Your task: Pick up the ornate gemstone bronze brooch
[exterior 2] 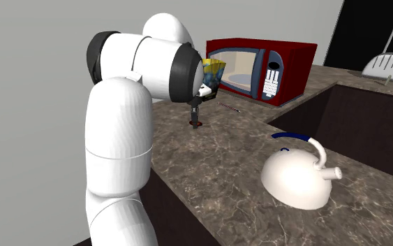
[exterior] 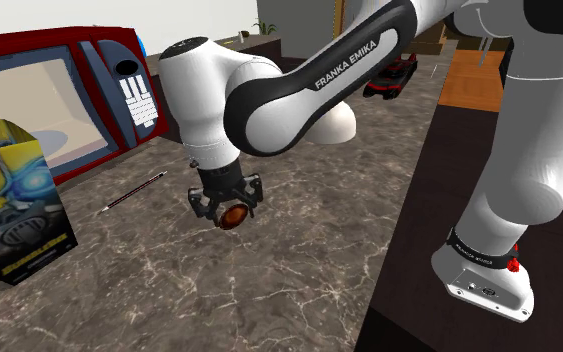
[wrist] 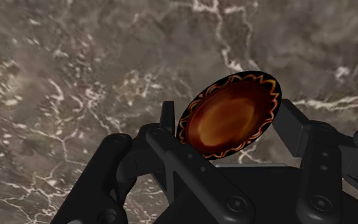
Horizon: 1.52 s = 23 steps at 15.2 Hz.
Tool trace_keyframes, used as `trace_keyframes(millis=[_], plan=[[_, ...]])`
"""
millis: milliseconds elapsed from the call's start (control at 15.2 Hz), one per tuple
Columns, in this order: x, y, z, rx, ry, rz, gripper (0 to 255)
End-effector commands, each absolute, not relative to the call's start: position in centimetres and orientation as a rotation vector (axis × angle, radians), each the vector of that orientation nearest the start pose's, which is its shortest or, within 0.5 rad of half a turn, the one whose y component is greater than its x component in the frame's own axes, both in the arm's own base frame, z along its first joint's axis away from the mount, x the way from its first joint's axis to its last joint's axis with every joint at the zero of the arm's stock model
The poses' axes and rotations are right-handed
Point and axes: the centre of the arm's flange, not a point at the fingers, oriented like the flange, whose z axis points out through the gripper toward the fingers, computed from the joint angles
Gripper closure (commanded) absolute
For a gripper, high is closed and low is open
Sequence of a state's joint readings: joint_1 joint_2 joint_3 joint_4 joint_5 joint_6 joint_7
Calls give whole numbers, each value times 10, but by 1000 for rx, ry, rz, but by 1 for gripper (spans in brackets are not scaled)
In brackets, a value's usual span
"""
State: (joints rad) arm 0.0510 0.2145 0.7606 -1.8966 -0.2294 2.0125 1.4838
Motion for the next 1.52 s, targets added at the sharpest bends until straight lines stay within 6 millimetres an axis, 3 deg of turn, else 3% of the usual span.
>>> trace_keyframes(millis=[0,462,1452], plan=[[432,408,414,-3063,912,-62,255],[432,408,415,-3063,912,-62,255],[432,408,494,-3063,912,-62,255]])
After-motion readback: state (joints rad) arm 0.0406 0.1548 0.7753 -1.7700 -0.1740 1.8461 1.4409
